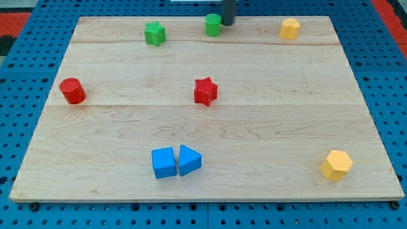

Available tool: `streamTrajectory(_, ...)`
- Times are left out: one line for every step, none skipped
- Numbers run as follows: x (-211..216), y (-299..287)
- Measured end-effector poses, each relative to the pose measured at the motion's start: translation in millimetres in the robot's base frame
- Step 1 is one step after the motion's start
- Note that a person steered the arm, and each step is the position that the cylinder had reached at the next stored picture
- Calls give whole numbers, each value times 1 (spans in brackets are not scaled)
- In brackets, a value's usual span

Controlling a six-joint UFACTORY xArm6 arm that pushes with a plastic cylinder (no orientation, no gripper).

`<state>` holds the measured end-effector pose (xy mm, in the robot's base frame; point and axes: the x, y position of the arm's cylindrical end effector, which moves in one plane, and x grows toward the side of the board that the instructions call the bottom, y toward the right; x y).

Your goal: Slide the green star into the left side of the green circle

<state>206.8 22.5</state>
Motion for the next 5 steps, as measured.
streamTrajectory(9, -37)
streamTrajectory(9, -42)
streamTrajectory(-2, -49)
streamTrajectory(-10, -40)
streamTrajectory(-10, -19)
